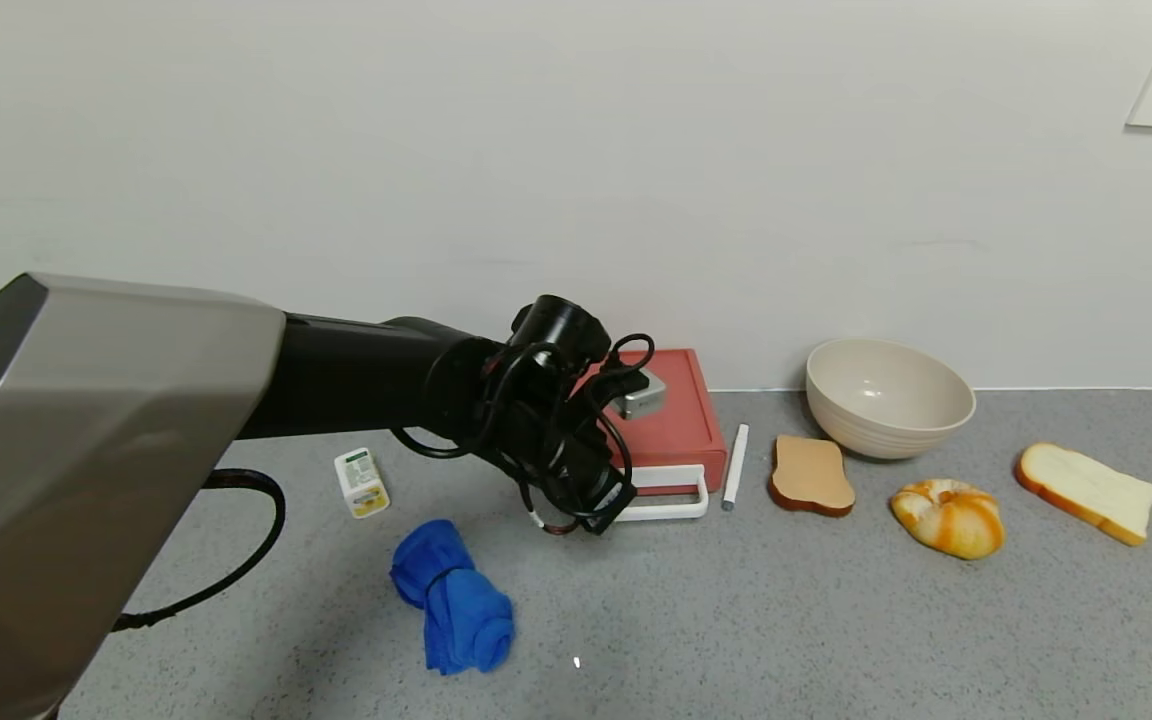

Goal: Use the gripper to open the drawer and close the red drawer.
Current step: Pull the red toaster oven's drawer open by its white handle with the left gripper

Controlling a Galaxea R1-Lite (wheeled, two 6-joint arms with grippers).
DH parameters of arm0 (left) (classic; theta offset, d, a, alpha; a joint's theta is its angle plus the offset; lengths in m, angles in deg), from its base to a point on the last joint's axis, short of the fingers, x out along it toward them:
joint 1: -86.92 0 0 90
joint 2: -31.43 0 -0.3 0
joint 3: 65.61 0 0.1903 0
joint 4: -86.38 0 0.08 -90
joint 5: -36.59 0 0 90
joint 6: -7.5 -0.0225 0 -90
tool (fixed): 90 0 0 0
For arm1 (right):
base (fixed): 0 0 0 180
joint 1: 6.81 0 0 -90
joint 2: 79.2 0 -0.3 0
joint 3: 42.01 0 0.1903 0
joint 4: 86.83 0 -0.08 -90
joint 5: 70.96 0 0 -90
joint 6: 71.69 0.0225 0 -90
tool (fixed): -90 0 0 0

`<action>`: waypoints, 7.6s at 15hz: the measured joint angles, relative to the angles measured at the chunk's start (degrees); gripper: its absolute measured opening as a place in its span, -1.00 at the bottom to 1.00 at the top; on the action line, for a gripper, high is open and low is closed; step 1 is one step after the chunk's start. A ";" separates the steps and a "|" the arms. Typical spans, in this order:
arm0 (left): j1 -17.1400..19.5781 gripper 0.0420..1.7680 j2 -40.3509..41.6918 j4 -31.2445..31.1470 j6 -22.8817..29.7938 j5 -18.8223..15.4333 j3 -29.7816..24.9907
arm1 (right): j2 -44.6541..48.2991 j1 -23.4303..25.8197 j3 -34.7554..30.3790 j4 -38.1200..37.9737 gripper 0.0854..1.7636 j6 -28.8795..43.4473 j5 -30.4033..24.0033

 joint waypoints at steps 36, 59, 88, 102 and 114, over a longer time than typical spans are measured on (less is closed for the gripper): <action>0.18 -0.92 -9.90 -1.05 13.15 12.42 8.64 | 0.00 0.00 0.00 0.00 0.92 0.02 0.02; -5.08 -0.92 -3.33 -5.27 31.39 13.57 -2.35 | 0.00 0.00 0.00 0.00 0.93 0.00 0.00; -13.00 -0.92 4.28 1.22 45.30 17.82 -19.30 | 0.00 0.00 0.00 0.00 0.94 0.00 0.00; -16.24 -0.92 5.79 0.00 48.18 17.59 -22.69 | 0.00 0.00 0.00 0.00 0.94 0.00 0.00; -15.95 -0.92 12.11 -2.95 46.71 17.70 -21.11 | 0.00 0.00 0.00 0.00 0.94 0.00 0.02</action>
